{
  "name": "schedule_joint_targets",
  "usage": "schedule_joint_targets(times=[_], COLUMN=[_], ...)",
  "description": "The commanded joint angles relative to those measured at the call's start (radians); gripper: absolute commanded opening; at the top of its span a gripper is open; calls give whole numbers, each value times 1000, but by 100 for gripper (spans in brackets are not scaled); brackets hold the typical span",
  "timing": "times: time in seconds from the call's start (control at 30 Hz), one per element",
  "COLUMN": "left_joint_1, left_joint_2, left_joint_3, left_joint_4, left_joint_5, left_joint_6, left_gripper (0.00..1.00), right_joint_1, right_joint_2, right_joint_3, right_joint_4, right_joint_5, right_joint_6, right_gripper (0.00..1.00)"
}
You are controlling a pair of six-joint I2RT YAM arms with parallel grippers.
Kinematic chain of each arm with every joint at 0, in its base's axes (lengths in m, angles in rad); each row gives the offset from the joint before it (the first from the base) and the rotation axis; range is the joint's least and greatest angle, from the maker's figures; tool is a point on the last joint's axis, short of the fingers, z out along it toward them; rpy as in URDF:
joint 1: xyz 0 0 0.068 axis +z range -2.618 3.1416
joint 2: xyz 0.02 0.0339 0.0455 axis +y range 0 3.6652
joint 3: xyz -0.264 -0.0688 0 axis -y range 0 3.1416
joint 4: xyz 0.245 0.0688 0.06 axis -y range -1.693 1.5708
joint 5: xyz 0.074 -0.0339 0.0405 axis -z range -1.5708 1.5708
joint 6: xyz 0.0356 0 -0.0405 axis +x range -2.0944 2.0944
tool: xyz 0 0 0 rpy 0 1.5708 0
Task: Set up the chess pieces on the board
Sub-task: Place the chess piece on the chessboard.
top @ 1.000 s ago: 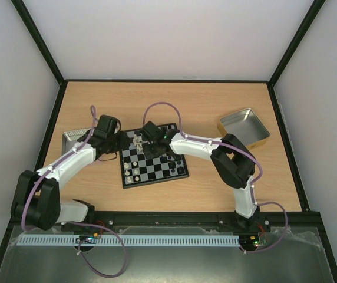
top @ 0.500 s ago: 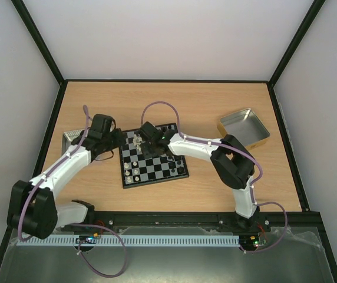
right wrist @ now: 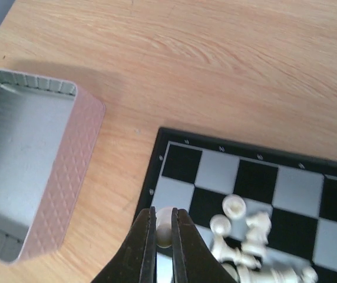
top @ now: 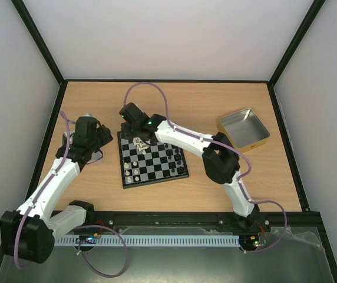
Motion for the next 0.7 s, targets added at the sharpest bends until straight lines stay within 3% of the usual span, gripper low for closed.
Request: schedule_joint_targets(times=[0.0, 0.3, 0.67], left_joint_1=[12, 23, 27], left_joint_2=[-10, -26, -22], left_joint_3=[-20, -39, -44], left_joint_4=[-36, -44, -45], left_joint_5=[-9, 11, 24], left_joint_6=[4, 4, -1], left_gripper=[50, 50, 50], right_joint_1=[5, -26, -43], right_joint_2=[125, 287, 358], right_joint_3=[159, 346, 388], right_joint_4=[-107, -173, -206], right_joint_5=[61, 61, 55], right_joint_6=[-8, -13, -28], right_gripper=[5, 6, 7])
